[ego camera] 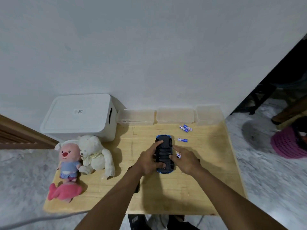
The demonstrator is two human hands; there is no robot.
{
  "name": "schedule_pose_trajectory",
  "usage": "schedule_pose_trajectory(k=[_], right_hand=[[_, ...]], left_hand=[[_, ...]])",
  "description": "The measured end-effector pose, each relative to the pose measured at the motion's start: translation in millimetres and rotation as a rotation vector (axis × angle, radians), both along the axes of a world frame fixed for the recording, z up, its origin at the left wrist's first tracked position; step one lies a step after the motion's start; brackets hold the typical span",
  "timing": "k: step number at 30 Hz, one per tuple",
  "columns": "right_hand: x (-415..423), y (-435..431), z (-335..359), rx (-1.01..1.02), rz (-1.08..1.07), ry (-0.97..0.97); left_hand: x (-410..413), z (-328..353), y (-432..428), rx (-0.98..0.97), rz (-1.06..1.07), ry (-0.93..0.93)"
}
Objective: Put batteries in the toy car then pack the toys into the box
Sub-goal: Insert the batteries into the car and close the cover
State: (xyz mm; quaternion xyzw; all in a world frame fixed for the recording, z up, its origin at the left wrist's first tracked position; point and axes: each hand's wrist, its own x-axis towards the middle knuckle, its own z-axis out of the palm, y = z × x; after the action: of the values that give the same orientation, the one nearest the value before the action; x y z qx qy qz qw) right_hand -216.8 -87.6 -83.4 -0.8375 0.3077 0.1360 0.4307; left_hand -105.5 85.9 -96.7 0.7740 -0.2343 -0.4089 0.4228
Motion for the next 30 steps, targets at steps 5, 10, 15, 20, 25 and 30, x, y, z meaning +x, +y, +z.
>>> schedule_pose_trajectory(k=[5,10,15,20,25,30], right_hand=[[1.3,2.5,0.4,-0.067,-0.026,0.013],[-8.3,-8.1,13.3,-0.167,-0.182,-0.036],[-30.0,-34.9,45.8,-0.399,-0.136,-0.055],[-46.9,-63.6,62.6,-0.625,-0.069,-0.067],[-57.5,-107.9,60.4,-0.61,-0.132,-0.096],[-54.7,-166.4,30.9,-0.519,-0.163,-0.184]], left_hand=[[0.6,3.7,0.3,0.016,-0.002,-0.005],[4.0,23.5,3.9,0.101,-0.011,-0.175],[23.7,59.2,-0.7,0.144,-0.035,-0.51],[19.7,90.1,-58.1,0.008,-0.168,-0.7],[-2.2,88.4,-129.0,-0.051,-0.203,-0.801],[-13.3,49.2,-198.2,-0.024,-0.094,-0.87]])
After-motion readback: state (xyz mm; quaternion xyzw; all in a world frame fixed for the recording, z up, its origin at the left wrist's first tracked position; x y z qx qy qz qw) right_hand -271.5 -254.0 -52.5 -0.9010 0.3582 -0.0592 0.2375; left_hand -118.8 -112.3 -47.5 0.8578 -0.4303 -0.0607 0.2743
